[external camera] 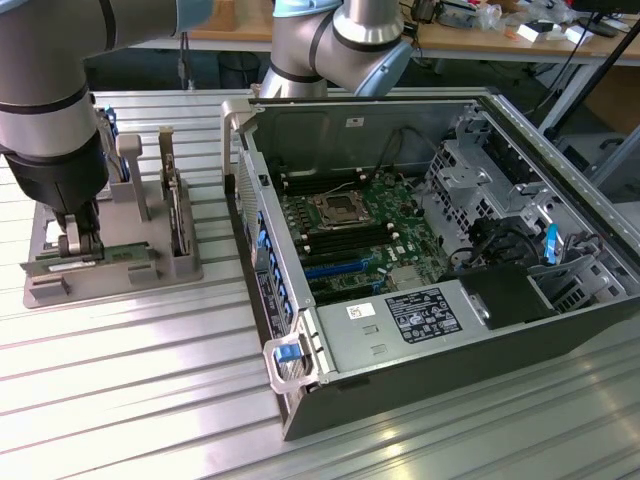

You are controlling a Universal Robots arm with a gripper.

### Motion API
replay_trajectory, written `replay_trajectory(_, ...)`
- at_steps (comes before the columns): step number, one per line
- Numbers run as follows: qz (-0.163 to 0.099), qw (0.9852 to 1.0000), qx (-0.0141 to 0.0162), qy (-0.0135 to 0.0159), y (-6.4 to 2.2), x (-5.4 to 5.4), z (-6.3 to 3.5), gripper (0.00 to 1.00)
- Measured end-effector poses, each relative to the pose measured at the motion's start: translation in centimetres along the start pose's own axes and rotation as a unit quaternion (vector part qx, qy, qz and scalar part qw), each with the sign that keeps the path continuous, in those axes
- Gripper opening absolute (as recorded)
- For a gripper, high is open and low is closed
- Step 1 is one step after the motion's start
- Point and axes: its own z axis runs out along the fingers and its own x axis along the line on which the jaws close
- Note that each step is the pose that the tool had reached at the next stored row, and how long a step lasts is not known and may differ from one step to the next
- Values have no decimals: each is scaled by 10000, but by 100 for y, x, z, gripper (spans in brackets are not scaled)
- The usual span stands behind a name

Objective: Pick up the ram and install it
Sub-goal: 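Pick up the ram and move it above insertion slot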

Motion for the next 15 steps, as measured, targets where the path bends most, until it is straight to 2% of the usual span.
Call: replay_trajectory(15, -1, 10000, 1, -19, 11, -5, -256, 12)
